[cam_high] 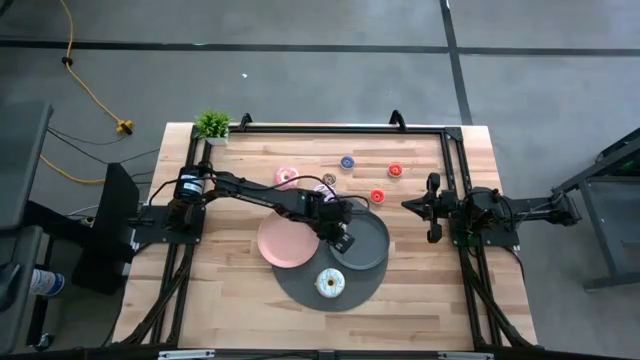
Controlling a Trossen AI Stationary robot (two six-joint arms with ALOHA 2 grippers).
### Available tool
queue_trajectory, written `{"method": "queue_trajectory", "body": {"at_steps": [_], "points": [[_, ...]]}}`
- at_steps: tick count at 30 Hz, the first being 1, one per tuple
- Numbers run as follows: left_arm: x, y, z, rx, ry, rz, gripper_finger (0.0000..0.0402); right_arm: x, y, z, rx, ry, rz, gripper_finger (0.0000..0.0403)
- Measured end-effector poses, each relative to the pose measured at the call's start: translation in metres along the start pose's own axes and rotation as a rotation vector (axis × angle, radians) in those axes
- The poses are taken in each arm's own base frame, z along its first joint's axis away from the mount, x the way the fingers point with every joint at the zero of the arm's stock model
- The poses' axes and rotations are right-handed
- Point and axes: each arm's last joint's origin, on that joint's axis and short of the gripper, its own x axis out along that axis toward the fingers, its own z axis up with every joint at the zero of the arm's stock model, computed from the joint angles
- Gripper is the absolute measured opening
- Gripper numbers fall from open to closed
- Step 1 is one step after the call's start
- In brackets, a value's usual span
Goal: Pick & Place donuts
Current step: Put the small green donut on the black plate
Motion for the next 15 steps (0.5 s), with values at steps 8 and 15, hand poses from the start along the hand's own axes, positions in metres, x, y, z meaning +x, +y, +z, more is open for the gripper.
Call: {"method": "queue_trajectory", "body": {"at_steps": [8, 15], "points": [[0.0078, 0.0042, -0.0017, -0.004, 0.004, 0.043, 0.0032, 0.0000, 0.0000, 0.0002, 0.000, -0.001, 0.000, 0.0000], [0.0078, 0.0060, -0.0023, -0.002, -0.004, 0.070, 0.0046, 0.0000, 0.0000, 0.0002, 0.000, -0.001, 0.000, 0.0000]]}}
